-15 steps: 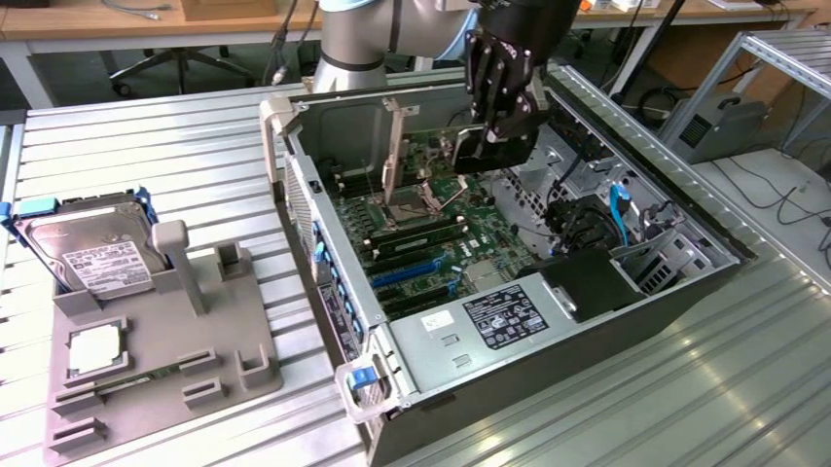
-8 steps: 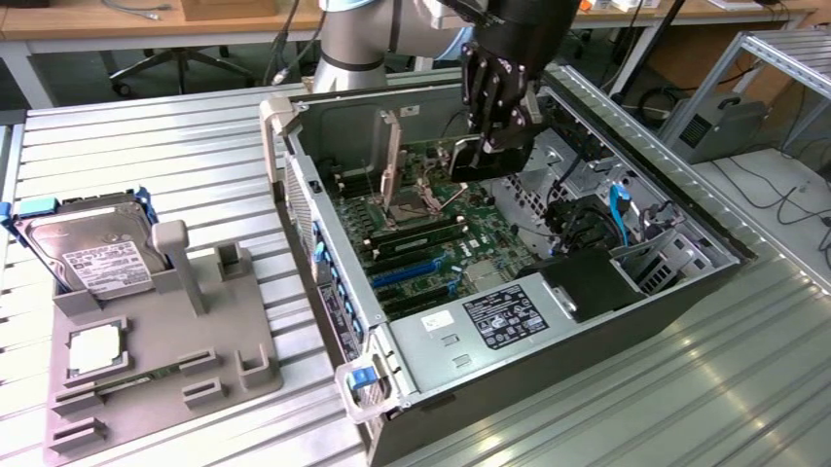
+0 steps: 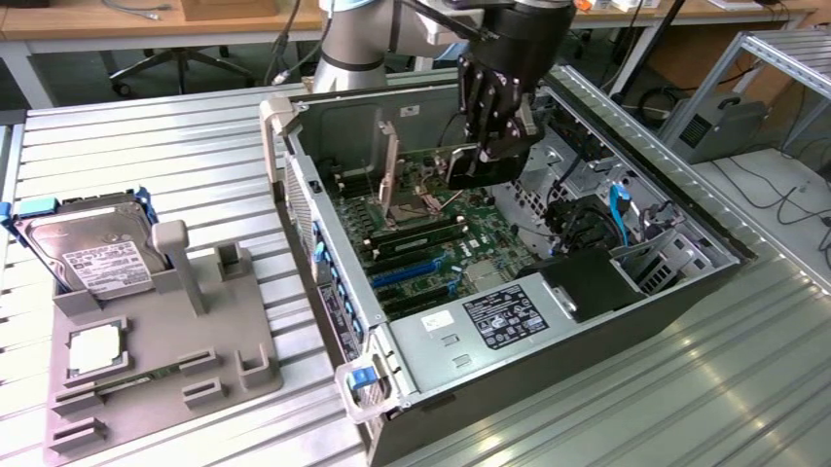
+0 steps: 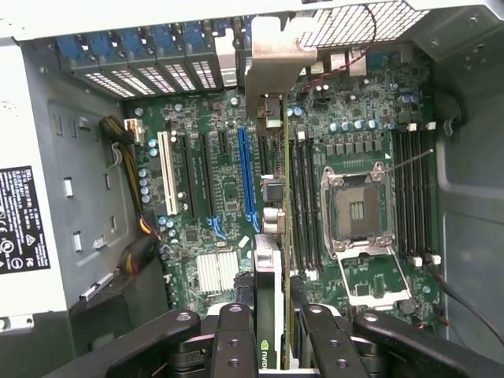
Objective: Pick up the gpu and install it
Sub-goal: 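Insert the gpu into the slot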
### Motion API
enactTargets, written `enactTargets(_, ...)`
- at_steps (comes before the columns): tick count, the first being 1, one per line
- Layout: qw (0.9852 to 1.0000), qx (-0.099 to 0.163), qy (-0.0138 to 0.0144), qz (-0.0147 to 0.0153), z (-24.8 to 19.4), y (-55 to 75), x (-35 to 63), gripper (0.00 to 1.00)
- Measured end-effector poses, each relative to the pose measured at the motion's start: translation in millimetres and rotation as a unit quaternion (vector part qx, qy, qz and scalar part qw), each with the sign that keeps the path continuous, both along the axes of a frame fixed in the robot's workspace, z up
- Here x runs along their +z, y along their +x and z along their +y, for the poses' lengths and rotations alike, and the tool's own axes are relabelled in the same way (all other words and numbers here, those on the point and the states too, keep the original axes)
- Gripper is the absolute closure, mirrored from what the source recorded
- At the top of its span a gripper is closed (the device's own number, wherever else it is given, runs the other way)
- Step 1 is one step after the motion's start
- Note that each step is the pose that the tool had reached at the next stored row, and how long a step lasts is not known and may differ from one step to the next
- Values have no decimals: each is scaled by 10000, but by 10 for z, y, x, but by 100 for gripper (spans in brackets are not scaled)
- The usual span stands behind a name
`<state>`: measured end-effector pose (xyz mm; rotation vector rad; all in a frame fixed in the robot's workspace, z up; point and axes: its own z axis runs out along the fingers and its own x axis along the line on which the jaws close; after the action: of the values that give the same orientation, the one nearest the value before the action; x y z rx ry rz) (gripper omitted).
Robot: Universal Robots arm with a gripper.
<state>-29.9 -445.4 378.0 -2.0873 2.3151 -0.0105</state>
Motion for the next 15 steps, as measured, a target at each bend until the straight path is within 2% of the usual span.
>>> enactTargets(4,10000,0,0,0,0,-5,-58,73)
enactTargets(6,10000,0,0,0,0,-20,-173,73)
enactTargets(7,10000,0,0,0,0,-20,-181,73)
enactTargets(10,10000,0,0,0,0,-24,-420,73)
enactTargets(11,10000,0,0,0,0,-29,-560,73)
enactTargets(13,10000,0,0,0,0,-37,-651,73)
enactTargets(15,10000,0,-1,0,0,-38,-668,73)
